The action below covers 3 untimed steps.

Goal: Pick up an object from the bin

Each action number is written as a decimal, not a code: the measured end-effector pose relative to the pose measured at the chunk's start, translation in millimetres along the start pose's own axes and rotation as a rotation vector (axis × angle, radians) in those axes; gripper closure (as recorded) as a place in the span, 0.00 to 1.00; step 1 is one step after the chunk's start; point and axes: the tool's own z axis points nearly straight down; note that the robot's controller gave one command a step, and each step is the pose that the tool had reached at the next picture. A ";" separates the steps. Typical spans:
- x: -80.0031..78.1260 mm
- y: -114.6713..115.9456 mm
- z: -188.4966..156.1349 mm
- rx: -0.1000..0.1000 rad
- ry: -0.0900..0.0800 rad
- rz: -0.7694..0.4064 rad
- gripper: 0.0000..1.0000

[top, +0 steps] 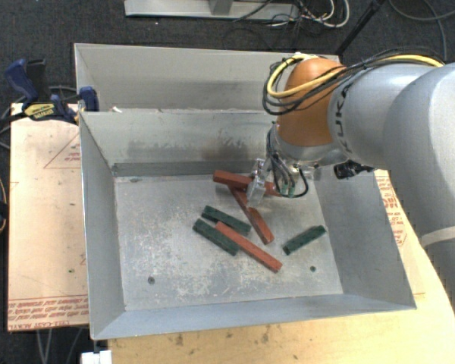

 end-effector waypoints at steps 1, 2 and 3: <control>-1.5 0.6 -13.6 0.000 0.001 -0.001 1.00; -0.9 0.5 -25.3 0.001 0.006 -0.001 1.00; -0.8 0.5 -40.9 0.001 0.007 -0.001 1.00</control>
Offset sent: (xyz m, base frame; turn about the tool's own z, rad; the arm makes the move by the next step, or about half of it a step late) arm 0.0000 -0.0001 0.0698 0.0000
